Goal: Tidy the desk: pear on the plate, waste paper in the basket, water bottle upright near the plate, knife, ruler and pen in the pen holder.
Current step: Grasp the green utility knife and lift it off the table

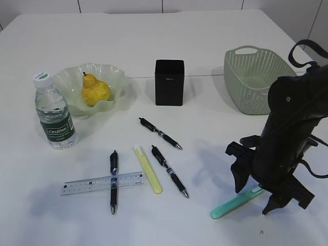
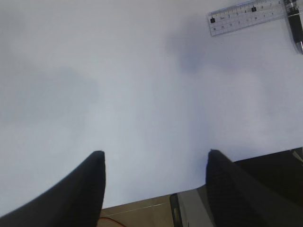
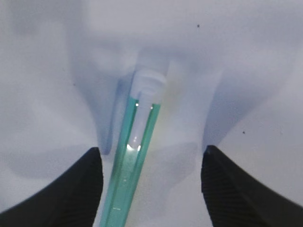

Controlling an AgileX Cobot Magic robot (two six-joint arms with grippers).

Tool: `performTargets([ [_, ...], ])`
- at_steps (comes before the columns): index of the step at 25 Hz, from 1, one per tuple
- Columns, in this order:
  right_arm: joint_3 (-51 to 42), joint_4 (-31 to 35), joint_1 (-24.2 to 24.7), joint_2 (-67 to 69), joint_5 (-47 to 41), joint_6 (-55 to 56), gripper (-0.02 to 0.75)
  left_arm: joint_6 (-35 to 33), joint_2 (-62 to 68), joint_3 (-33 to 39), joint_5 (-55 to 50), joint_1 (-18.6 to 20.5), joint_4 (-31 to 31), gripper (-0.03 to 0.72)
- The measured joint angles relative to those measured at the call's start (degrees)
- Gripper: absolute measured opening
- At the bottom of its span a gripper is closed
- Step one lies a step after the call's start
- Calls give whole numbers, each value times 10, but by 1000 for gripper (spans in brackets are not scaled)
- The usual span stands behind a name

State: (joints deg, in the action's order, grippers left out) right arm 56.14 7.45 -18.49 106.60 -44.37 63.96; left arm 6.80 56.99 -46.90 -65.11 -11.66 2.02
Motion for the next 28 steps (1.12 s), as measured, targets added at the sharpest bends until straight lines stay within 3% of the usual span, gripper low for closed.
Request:
performTargets([
  [28,1,0,0,17,13,-1,512,0,0,0,0,0,0,466],
])
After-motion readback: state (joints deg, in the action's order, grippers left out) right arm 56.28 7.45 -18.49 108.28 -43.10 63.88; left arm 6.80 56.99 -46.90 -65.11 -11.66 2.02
